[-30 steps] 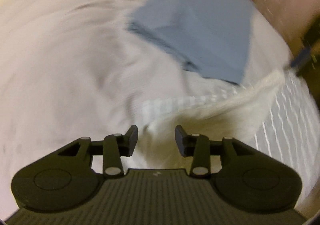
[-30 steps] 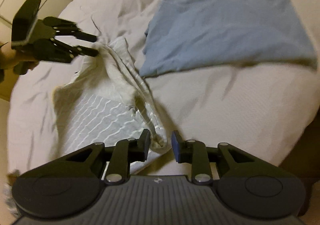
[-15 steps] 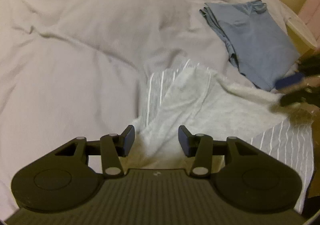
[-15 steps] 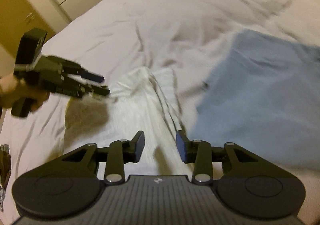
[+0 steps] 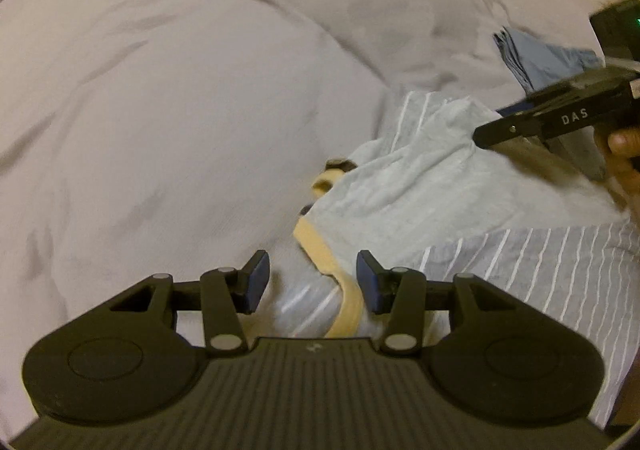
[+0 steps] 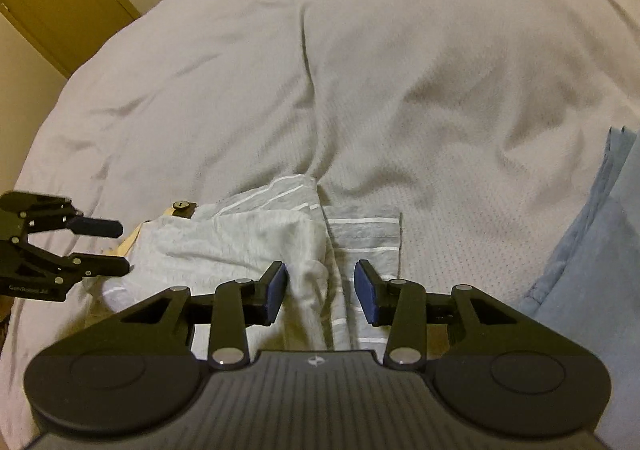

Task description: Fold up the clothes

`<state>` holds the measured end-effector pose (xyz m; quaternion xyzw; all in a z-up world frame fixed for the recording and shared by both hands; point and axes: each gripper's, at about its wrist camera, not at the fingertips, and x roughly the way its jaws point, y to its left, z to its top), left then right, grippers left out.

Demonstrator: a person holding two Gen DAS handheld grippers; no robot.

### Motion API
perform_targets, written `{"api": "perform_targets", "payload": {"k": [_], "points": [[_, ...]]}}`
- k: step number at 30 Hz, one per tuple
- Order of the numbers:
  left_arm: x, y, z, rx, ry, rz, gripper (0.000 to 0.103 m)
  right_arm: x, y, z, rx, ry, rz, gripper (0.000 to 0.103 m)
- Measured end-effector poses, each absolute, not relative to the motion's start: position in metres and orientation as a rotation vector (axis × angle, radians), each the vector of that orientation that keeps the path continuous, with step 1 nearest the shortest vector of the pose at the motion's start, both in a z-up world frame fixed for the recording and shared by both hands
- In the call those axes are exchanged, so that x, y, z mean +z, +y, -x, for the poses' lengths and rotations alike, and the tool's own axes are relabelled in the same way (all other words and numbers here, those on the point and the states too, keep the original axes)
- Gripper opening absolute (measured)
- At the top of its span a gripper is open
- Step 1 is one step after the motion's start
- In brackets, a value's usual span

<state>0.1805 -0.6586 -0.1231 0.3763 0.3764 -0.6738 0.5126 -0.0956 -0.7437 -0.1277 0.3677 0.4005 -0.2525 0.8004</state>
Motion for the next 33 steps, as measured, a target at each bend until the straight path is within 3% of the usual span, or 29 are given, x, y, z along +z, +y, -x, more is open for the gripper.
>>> {"api": "perform_targets", "payload": {"k": [3, 5, 9, 12, 18, 19, 20, 21, 22, 23, 33], "points": [[-0.119, -0.65, -0.187, -1.617, 0.939, -0.84, 0.039, -0.126, -0.743, 0.098, -0.53, 0.852, -0.813, 0.027], [-0.116, -0.644, -0.19, -1.6, 0.942, -0.794, 0.038, -0.121, -0.741, 0.1, -0.548, 0.835, -0.801, 0.026], [-0.111, -0.632, -0.202, -1.601, 1.017, -0.703, 0.038, -0.116, -0.738, 0.102, -0.555, 0.832, -0.794, 0.029], [-0.114, -0.63, -0.2, -1.623, 1.043, -0.689, 0.038, -0.112, -0.738, 0.102, -0.576, 0.807, -0.777, 0.038], [-0.12, -0.635, -0.186, -1.658, 0.986, -0.752, 0.035, -0.107, -0.732, 0.074, -0.546, 0.809, -0.637, 0.038], [-0.121, -0.636, -0.184, -1.666, 0.978, -0.765, 0.032, -0.108, -0.732, 0.071, -0.541, 0.819, -0.619, 0.035], [-0.122, -0.638, -0.182, -1.675, 0.97, -0.779, 0.029, -0.108, -0.731, 0.068, -0.542, 0.83, -0.602, 0.025], [-0.124, -0.64, -0.18, -1.683, 0.967, -0.795, 0.025, -0.109, -0.732, 0.068, -0.539, 0.83, -0.599, 0.023], [-0.125, -0.642, -0.179, -1.691, 0.964, -0.811, 0.021, -0.108, -0.733, 0.07, -0.547, 0.825, -0.598, 0.007], [-0.127, -0.645, -0.178, -1.693, 0.965, -0.824, 0.02, -0.107, -0.734, 0.072, -0.556, 0.82, -0.597, 0.0], [-0.11, -0.636, -0.202, -1.605, 0.935, -0.736, 0.019, -0.109, -0.738, 0.087, -0.612, 0.802, -0.642, 0.003]]}}
